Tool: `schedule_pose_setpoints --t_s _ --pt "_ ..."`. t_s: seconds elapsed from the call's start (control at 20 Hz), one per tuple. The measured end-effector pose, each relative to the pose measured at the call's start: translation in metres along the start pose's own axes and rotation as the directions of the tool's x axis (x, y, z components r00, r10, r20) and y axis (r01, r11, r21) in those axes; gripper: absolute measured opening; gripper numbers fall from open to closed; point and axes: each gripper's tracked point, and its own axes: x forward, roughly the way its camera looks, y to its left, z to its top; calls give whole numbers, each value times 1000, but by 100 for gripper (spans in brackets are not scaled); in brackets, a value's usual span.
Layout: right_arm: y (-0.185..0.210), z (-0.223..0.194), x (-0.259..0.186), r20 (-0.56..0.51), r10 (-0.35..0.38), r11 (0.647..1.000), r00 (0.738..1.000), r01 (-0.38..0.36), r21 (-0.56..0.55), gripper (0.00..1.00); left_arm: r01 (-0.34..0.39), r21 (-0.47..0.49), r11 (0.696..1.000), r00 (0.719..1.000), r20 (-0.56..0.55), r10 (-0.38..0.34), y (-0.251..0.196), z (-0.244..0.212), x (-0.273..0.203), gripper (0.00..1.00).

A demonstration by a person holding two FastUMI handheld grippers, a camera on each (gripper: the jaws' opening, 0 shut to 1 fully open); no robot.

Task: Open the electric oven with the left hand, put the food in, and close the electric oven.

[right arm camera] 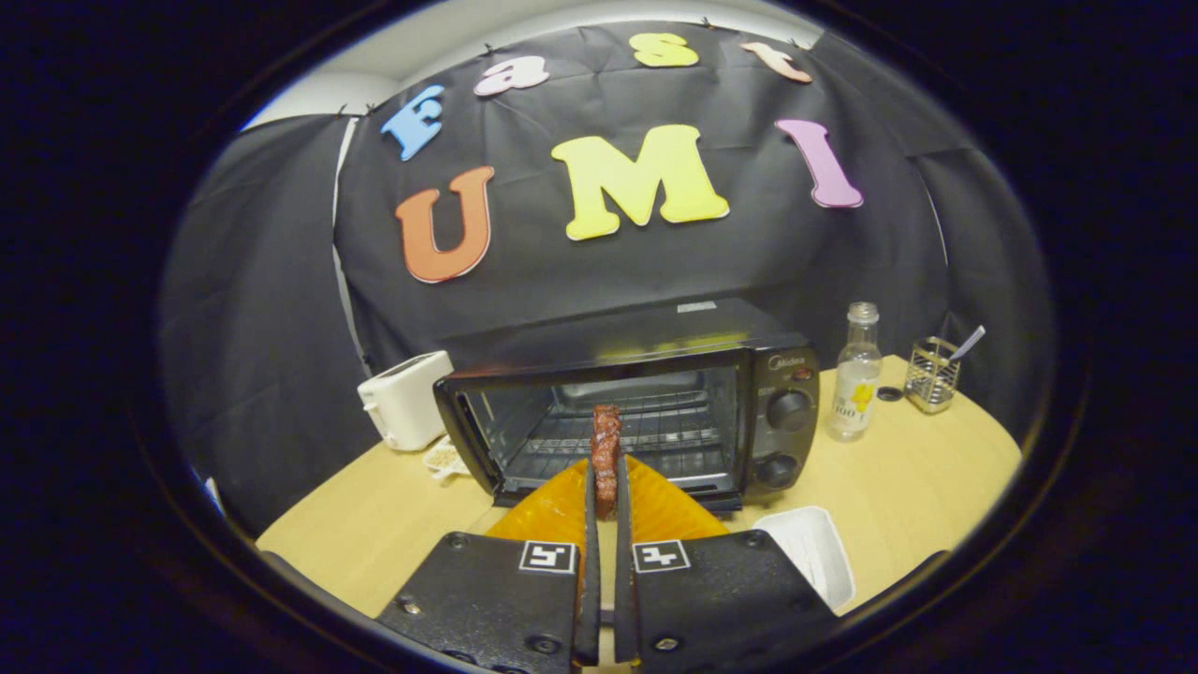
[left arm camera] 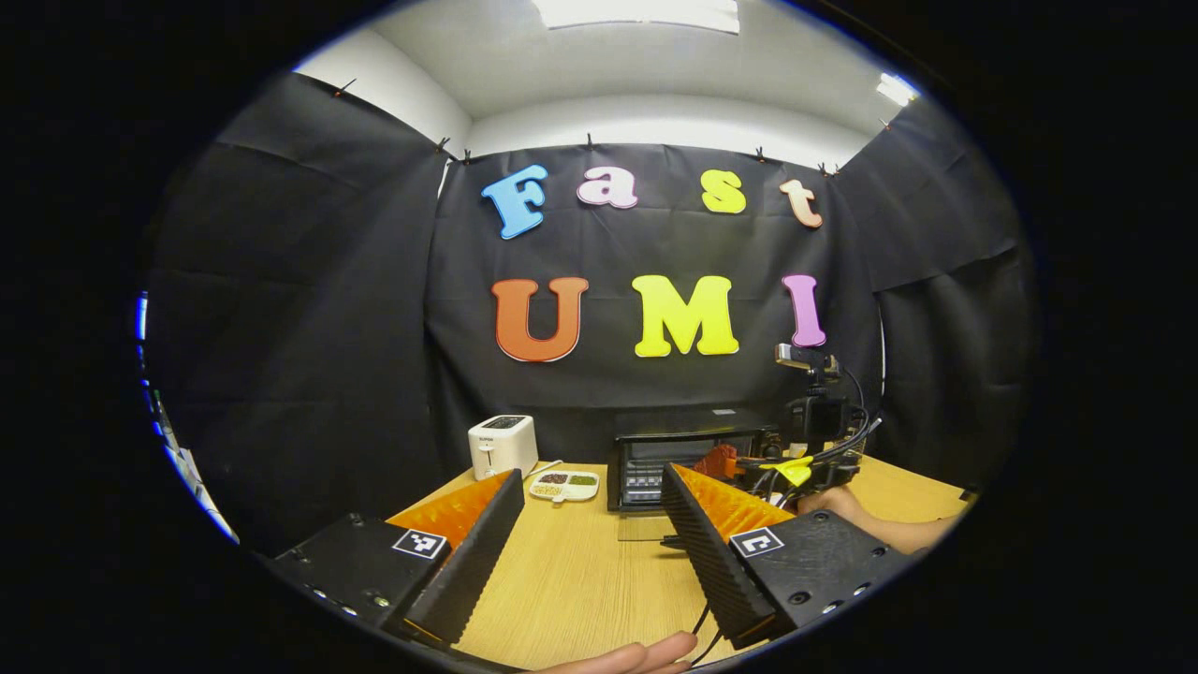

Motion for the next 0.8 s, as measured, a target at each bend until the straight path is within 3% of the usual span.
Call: schedule_pose_setpoints --t_s 0.25,0.6,0.8 --pt "8 -8 57 -37 39 982 999 -32 186 9 -47 8 999 999 -3 47 17 -4 13 94" --pt "0 -11 117 -92 68 894 993 -20 447 9 -60 13 998 998 -29 60 23 -12 26 94" --pt "-7 -13 135 -106 64 862 992 -1 506 12 -56 19 998 998 -41 56 21 -16 30 94"
